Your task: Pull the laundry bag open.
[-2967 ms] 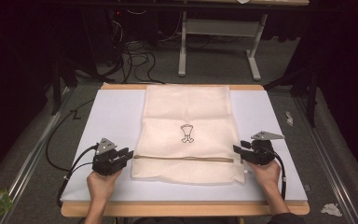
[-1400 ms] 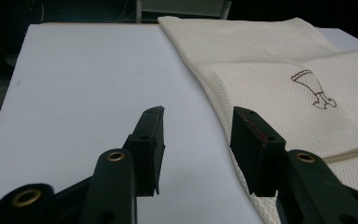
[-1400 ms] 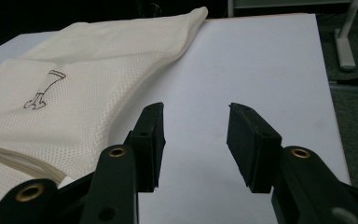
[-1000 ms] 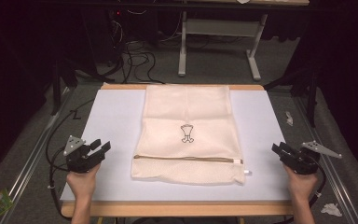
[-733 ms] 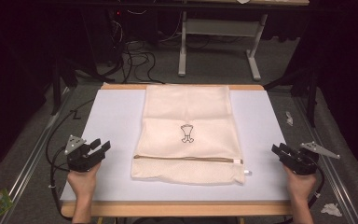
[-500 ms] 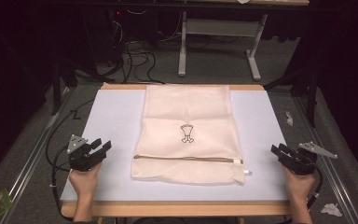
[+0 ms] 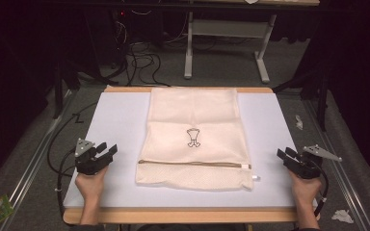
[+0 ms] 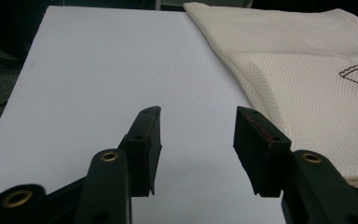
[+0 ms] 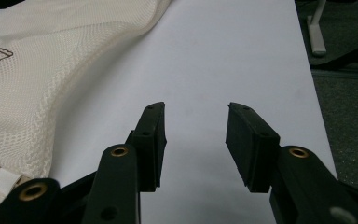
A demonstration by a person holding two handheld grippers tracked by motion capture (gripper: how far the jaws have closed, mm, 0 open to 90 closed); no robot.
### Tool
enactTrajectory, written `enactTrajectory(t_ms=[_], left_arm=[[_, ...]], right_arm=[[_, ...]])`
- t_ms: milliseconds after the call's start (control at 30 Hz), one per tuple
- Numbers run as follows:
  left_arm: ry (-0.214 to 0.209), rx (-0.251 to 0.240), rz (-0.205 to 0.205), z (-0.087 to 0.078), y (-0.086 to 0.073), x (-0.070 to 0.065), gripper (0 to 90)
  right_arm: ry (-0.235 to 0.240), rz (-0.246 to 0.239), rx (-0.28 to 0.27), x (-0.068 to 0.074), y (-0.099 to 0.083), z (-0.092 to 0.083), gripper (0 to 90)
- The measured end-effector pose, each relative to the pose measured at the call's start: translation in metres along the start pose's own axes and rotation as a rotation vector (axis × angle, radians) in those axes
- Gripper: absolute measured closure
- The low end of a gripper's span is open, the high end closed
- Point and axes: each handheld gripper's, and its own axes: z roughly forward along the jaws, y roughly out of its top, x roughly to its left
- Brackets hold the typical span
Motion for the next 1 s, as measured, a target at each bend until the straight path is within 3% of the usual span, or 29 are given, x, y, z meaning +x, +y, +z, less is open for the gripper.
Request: enactTrajectory(t_ms=[300, 767, 1000], left_arm=[[0.021, 0.017, 0.013, 0.01, -0.004, -0.001, 51.1], [0.048, 0.036, 0.058, 0.021, -0.011, -0.005, 50.5], [0.045, 0.011, 0.042, 0.022, -0.016, -0.005, 49.7]], right_arm=[[-0.029, -0.045, 0.023, 0.005, 0.0, 0.005, 58.0], [-0.047, -0.061, 0.036, 0.008, -0.003, 0.008, 56.7], [-0.045, -0.064, 0.033, 0.007, -0.004, 0.008, 56.0]])
